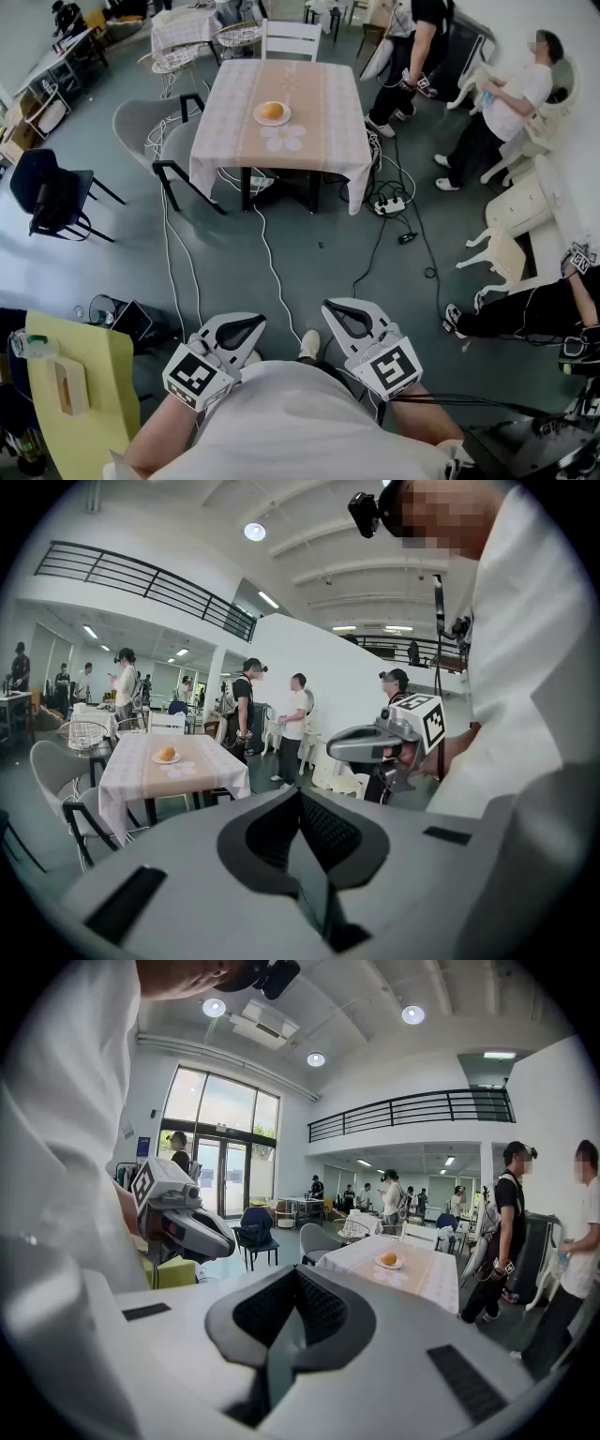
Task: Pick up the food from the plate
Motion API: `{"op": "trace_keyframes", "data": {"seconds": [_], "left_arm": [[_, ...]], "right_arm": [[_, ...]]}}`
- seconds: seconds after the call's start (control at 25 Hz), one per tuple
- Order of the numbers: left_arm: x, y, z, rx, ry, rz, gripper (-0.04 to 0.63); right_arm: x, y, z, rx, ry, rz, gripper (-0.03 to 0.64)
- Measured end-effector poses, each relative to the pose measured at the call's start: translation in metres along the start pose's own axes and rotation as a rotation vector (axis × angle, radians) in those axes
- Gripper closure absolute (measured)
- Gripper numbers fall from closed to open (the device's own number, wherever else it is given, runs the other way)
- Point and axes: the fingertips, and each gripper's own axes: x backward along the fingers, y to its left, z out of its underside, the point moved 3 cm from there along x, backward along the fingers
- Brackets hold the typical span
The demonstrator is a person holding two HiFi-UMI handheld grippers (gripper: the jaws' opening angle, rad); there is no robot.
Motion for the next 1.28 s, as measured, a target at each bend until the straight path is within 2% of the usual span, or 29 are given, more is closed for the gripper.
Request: {"op": "trace_keyframes", "data": {"seconds": [0.4, 0.6, 0.64, 0.72, 0.76, 1.0, 1.28], "left_arm": [[0.075, 0.028, 0.025, 0.003, -0.019, -0.008, 0.588], [0.097, 0.043, 0.040, 0.046, -0.030, -0.011, 0.588], [0.099, 0.047, 0.043, 0.054, -0.028, -0.009, 0.586], [0.100, 0.056, 0.048, 0.064, -0.020, -0.006, 0.583], [0.099, 0.061, 0.049, 0.068, -0.013, -0.006, 0.571], [0.057, 0.107, 0.035, 0.062, 0.003, -0.009, 0.519], [-0.037, 0.174, -0.028, 0.037, 0.002, -0.054, 0.500]], "right_arm": [[-0.048, 0.062, -0.016, 0.005, 0.016, 0.004, 0.606], [-0.065, 0.078, -0.016, -0.053, 0.011, 0.029, 0.600], [-0.069, 0.079, -0.016, -0.065, 0.016, 0.033, 0.577], [-0.077, 0.080, -0.015, -0.079, 0.033, 0.028, 0.482], [-0.082, 0.078, -0.015, -0.080, 0.039, 0.024, 0.473], [-0.109, 0.021, -0.017, -0.085, 0.036, 0.028, 0.465], [-0.147, -0.102, -0.033, -0.074, -0.020, 0.023, 0.465]]}}
